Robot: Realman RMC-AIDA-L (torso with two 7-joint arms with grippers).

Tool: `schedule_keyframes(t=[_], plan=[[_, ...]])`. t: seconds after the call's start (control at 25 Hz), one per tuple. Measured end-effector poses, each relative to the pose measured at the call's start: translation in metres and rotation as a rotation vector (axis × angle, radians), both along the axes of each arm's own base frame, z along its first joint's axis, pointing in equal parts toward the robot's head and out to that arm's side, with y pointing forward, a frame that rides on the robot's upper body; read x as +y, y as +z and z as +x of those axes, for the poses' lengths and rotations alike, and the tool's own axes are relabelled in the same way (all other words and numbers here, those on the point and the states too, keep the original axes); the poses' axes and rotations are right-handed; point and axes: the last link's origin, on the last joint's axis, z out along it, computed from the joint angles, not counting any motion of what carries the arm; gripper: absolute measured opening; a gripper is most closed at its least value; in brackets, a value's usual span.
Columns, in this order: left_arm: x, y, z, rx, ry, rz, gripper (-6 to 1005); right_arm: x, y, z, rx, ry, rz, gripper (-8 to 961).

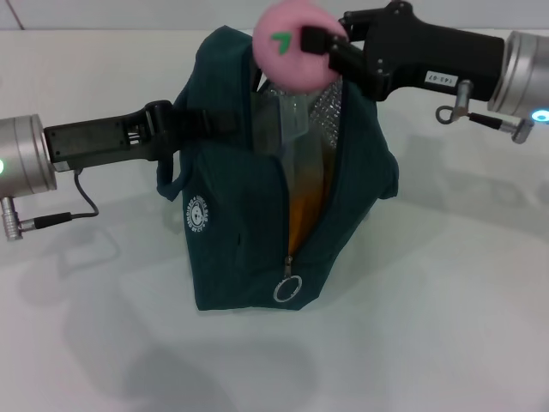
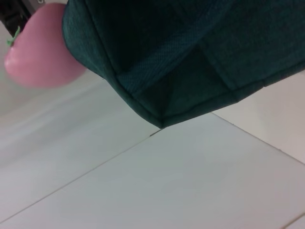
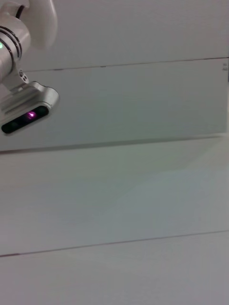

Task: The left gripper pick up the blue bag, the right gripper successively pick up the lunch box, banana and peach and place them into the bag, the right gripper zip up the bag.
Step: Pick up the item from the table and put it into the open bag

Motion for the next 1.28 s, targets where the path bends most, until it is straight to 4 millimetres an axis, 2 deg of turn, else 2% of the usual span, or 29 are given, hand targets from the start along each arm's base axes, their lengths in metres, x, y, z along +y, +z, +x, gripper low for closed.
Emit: schedule_keyframes(t=[0.16, 0.36, 0.56, 1.0, 1.2, 1.28], plan=[[0.0, 0.0, 0.0, 0.0, 0.001, 0.001, 36, 0.001, -0.001, 0.0, 0.001, -0.006, -0.005, 66], [0.0, 0.0, 0.0, 0.0, 0.001, 0.002, 36, 0.001, -0.001, 0.001, 0.003, -0.013, -0.001, 250], [0.001, 0.0, 0.0, 0.001, 0.002, 0.003, 36, 0.001, -0.002, 0.002, 0.001, -0.017, -0.002, 359], [0.001, 0.0, 0.0, 0.001, 0.002, 0.004, 36, 0.003, -0.002, 0.004, -0.004, -0.034, -0.001, 368], [0.001, 0.0, 0.0, 0.0, 0.002, 0.004, 36, 0.005, 0.001, 0.008, 0.001, -0.047, 0.012, 558], [0.001, 0.0, 0.0, 0.0, 0.003, 0.004, 36, 0.008, 0.009, 0.013, 0.014, -0.069, 0.035, 593]])
